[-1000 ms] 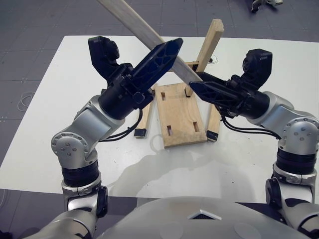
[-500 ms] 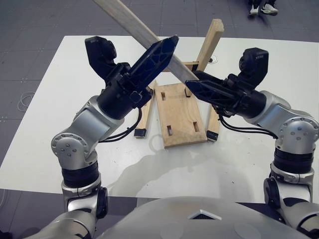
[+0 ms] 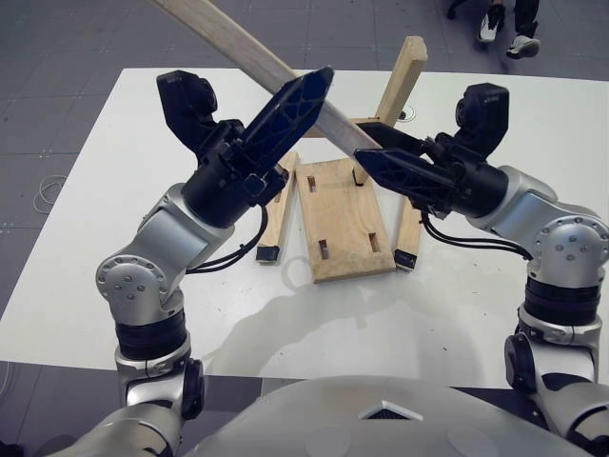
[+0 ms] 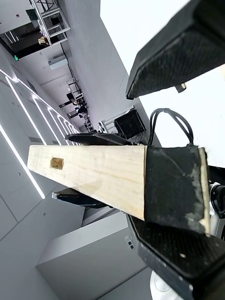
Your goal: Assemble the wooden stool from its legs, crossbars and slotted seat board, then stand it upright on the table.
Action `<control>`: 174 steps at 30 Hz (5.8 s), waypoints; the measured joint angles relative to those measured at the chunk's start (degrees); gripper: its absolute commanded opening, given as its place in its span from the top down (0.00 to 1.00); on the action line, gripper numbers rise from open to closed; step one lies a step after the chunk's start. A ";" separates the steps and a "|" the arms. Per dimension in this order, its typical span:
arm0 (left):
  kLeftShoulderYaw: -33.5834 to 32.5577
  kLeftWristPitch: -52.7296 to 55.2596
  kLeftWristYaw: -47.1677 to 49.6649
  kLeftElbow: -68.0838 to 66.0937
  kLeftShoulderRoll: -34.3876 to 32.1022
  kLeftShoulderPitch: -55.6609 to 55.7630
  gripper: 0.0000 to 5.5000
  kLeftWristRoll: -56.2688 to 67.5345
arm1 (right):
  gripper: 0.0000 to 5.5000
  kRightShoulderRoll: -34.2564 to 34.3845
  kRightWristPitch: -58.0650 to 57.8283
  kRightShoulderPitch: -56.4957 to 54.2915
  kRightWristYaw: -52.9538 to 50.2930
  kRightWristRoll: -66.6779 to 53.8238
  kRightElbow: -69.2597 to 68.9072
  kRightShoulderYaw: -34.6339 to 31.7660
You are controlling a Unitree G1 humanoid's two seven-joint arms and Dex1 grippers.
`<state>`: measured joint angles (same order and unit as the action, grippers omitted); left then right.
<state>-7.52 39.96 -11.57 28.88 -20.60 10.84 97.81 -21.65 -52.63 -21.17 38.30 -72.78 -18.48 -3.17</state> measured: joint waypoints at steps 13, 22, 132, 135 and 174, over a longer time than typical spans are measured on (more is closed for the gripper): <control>0.76 -0.73 -17.38 -6.10 -15.30 0.35 0.63 -32.92 | 0.34 -11.10 9.11 8.13 3.58 26.23 1.04 6.50; 4.53 -4.68 -21.34 -6.17 -12.04 -2.73 0.63 -45.78 | 0.63 -17.86 18.53 13.94 7.21 48.54 0.05 20.00; 9.49 -33.97 -24.67 -20.72 6.90 -7.57 0.63 -73.63 | 0.65 -27.33 48.97 0.82 17.52 84.77 18.15 27.34; 9.50 -34.60 -24.57 -21.76 7.59 -6.64 0.63 -73.99 | 0.65 -26.15 46.08 0.45 17.63 83.23 15.04 24.67; 8.33 -33.98 -28.17 -24.44 5.54 -7.15 0.63 -72.98 | 0.65 -14.03 51.14 -4.70 6.74 91.18 32.69 25.84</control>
<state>0.81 5.99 -39.74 4.44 -15.06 3.68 24.83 -35.68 -1.49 -25.87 45.04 18.40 14.21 22.66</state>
